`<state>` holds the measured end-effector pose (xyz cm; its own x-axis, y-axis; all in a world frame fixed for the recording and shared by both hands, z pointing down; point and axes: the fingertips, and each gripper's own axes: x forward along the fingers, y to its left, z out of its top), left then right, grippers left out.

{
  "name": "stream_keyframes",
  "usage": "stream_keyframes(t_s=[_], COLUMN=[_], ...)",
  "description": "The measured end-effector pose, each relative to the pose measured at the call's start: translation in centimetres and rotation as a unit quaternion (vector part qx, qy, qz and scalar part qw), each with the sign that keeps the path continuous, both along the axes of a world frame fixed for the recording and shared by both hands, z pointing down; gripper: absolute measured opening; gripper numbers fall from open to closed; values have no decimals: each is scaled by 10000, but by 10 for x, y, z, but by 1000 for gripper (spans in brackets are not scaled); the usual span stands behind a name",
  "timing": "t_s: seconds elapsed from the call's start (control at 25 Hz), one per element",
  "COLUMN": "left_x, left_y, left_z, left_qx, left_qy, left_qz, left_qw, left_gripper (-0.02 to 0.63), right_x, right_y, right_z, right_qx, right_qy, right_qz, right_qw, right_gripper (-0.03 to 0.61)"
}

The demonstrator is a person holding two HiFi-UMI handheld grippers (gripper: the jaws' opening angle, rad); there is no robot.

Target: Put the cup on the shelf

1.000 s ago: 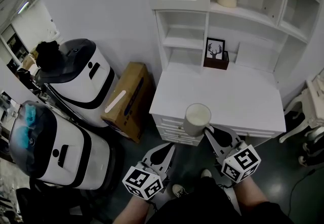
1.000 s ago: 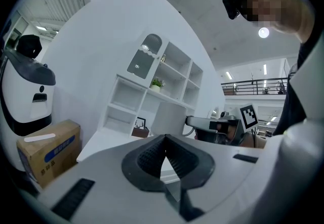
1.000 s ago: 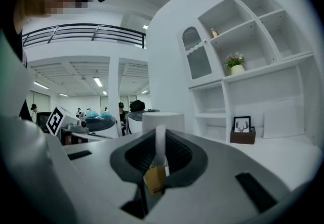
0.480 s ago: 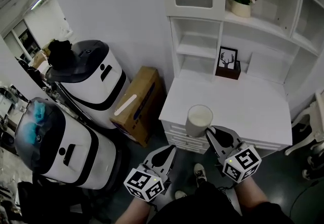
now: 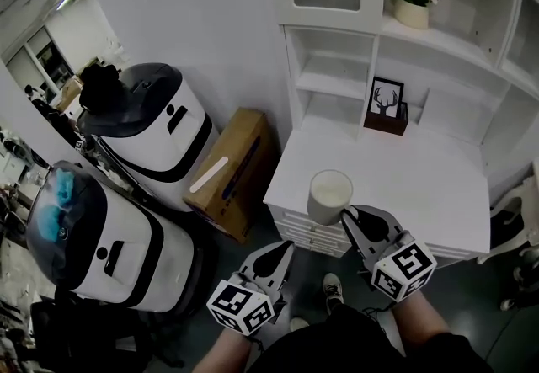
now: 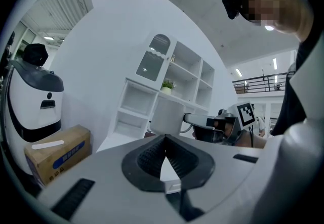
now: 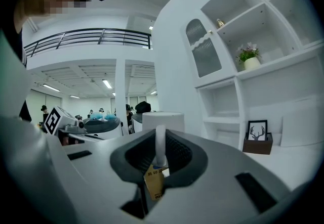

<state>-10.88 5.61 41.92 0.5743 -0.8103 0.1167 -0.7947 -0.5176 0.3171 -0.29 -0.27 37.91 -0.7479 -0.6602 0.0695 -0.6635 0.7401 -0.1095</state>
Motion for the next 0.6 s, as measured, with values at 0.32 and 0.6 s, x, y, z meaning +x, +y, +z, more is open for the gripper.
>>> stream_keyframes(t_s=[0.32,0.6], left_x=[17,28], left_y=[-30,-51], left_z=[3,7], left_qx=[-70,-91], left_qy=[-7,53], left_qz=[49,72], left_qw=[10000,9999], left_gripper=[5,5], right_x=[17,27], right_y=[-31,-51], right_z=[5,8], right_qx=[-64,-81], right_qy=[-9,60], right_qz=[39,84], right_qw=[10000,9999], right_gripper=[31,31])
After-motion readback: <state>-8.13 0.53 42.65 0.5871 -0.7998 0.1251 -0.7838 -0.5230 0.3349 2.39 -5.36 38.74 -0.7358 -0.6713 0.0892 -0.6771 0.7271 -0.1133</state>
